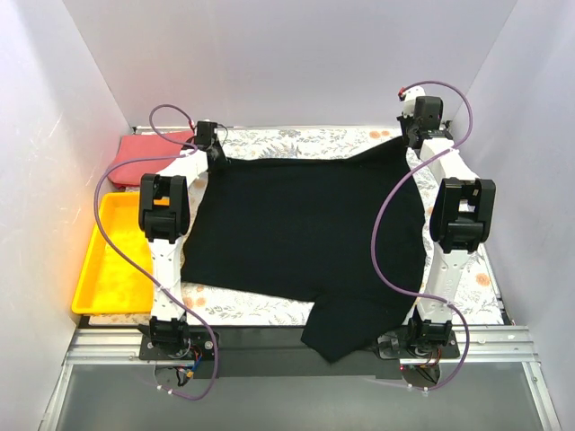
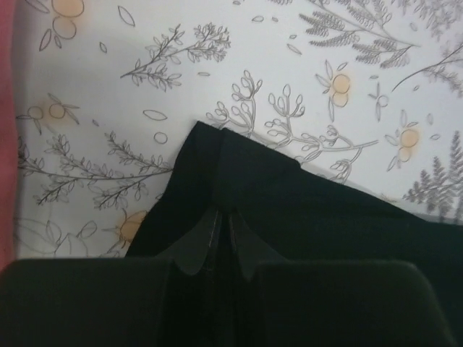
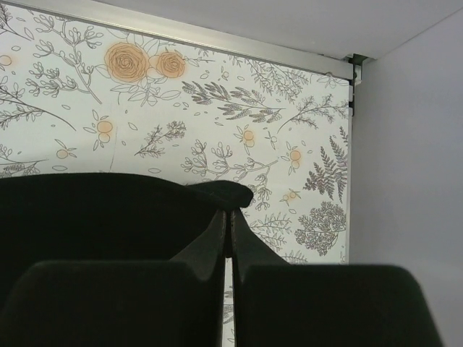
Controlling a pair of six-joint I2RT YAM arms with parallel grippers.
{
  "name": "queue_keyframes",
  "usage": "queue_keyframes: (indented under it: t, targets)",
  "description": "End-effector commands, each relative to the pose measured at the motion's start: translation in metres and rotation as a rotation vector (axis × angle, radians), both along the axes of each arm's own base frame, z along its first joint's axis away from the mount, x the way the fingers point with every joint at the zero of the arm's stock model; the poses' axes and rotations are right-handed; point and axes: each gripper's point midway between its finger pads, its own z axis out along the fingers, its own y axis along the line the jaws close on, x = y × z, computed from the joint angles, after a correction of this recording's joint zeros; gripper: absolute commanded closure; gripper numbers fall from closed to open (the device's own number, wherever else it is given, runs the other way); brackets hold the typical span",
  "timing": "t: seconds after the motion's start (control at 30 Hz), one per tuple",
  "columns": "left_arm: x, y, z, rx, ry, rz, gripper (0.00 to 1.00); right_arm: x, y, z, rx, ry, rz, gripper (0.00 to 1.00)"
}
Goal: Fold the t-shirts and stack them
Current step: Flatten the tshirt out
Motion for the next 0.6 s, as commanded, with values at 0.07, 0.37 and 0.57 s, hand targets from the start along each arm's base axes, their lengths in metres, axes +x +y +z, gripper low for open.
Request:
queue_keyframes:
  t: [0.07, 0.37, 0.57]
  targets:
    - [0.035, 0.006, 0.048, -0.036, -0.152, -0.004, 1.0, 0.017, 0.002, 0.035, 0.012, -0.145, -0.004, 0.99]
    - [0.037, 0.006, 0.072, -0.077, -0.19, -0.02, 1.0, -0.018, 0.004, 0.053, 0.107, -0.107, -0.074, 0.99]
    - [0.029, 0.008, 0.1, -0.082, -0.219, -0.026, 1.0, -0.047, 0.0, 0.06, 0.123, -0.077, -0.118, 0.99]
